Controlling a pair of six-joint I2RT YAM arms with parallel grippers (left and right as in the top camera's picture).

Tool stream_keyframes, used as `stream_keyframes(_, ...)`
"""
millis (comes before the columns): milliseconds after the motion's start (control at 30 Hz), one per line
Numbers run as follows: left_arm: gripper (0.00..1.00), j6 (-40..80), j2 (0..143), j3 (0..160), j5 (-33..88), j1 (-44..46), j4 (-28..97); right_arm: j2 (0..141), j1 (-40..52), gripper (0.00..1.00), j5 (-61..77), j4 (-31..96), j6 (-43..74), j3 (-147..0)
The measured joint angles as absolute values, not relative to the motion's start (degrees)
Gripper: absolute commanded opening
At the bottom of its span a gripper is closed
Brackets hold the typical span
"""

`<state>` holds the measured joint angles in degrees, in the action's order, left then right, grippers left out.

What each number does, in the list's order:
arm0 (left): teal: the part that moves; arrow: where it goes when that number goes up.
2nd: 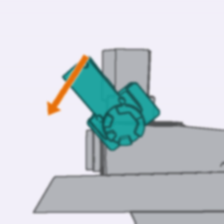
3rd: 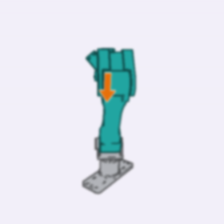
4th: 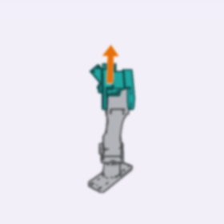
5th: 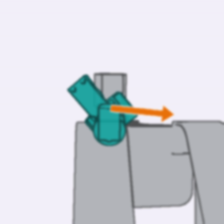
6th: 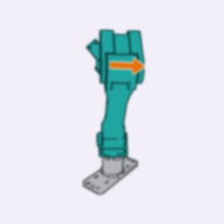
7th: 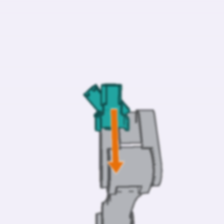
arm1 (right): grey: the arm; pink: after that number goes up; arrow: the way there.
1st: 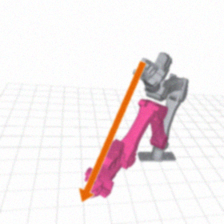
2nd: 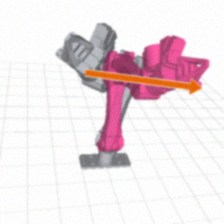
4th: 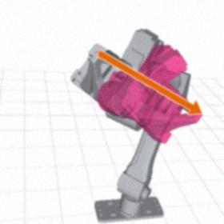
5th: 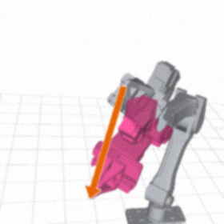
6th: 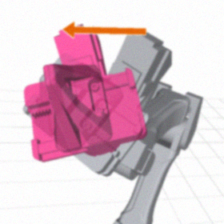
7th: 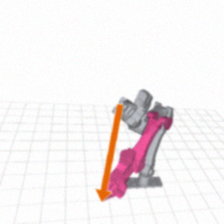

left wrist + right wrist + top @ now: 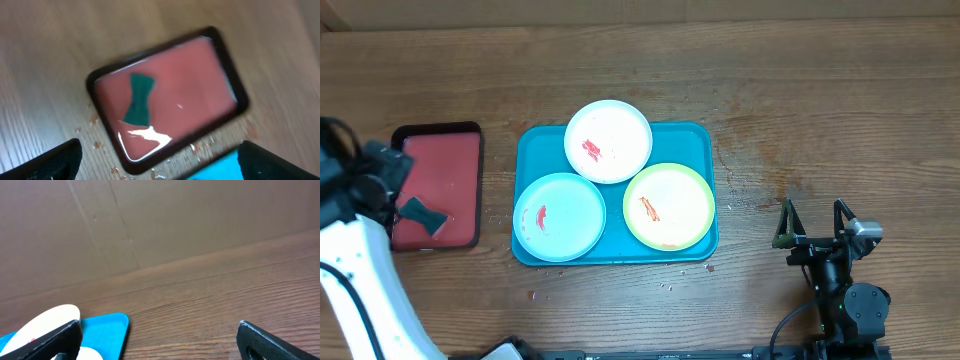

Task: Clean dirty plates on tray and stack at the side
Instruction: 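Move the left gripper over the pink basin toward the green sponge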

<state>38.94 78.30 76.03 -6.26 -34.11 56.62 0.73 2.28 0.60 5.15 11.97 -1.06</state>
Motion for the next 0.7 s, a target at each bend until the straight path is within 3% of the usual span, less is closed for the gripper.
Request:
stream_keyframes(533, 0.98, 42.54, 98.43, 76.12, -7.35, -35.88, 53.47, 0.73, 2.28, 1.00, 0.60, 5.17, 11.97, -1.06)
stream_keyframes(567, 0.96, 42.54, 99.61, 76.12, -7.75, -35.88, 52.86, 0.73, 2.28, 1.00, 0.58, 5.13, 11.97, -1.06)
stream_keyframes(633, 0.83, 42.68, 101.75, 76.12, -8.40, -35.88, 51.79, 0.73, 2.28, 1.00, 0.60, 5.15, 11.97, -1.06)
stream_keyframes(700, 0.79, 43.16, 103.72, 76.12, -8.84, -35.88, 50.50, 0.73, 2.28, 1.00, 0.60, 5.15, 11.97, -1.06)
